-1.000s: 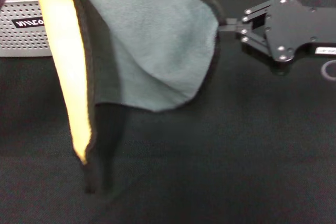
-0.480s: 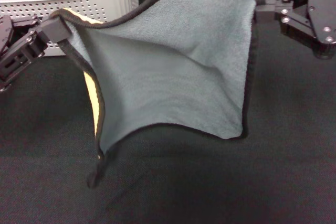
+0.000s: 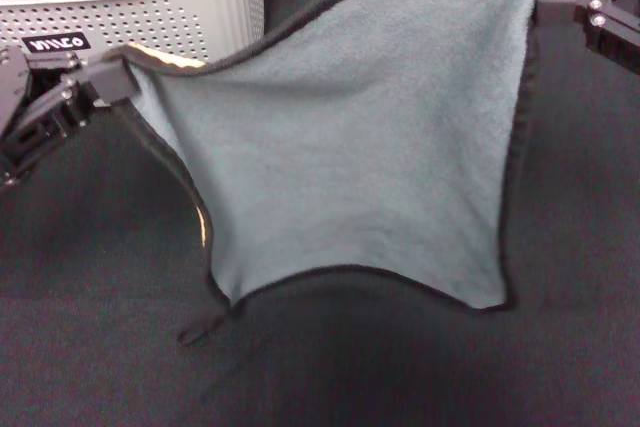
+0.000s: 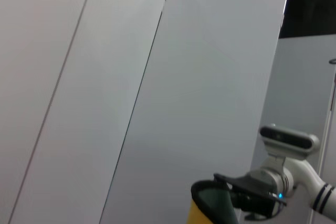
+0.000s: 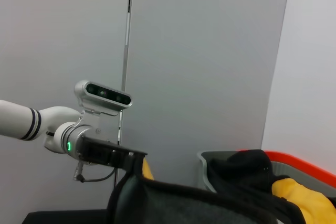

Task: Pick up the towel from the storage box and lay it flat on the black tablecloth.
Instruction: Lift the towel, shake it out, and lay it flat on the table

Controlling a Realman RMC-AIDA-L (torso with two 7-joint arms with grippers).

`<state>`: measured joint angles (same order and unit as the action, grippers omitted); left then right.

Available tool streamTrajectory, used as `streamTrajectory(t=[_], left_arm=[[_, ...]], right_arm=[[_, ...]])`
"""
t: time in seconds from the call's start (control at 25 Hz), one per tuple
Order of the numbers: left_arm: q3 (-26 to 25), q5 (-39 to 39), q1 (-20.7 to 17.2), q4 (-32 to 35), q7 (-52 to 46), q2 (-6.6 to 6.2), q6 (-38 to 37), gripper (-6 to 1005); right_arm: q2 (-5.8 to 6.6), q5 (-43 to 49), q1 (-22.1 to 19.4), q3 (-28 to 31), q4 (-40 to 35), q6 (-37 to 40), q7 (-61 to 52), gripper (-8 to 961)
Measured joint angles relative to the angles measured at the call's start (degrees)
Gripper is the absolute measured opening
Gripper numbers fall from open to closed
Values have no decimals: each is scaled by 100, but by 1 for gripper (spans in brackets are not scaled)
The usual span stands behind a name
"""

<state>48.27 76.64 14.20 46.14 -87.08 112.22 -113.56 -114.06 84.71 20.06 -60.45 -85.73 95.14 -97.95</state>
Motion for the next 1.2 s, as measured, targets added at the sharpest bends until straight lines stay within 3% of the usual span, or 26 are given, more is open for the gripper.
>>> streamTrajectory(t=[0.4, 0.88, 1.2], left_arm=[[-14, 388, -32, 331, 176, 15, 2, 28], [-455, 519, -45, 613, 1272, 265, 7, 29], [-602, 483, -67, 770, 1489, 441, 2, 30]], right_arm=[[-7, 2, -2, 96, -61, -1, -4, 1], [-20, 36, 1, 104, -76, -14, 14, 1], [-20, 37, 5, 104, -76, -3, 25, 1]])
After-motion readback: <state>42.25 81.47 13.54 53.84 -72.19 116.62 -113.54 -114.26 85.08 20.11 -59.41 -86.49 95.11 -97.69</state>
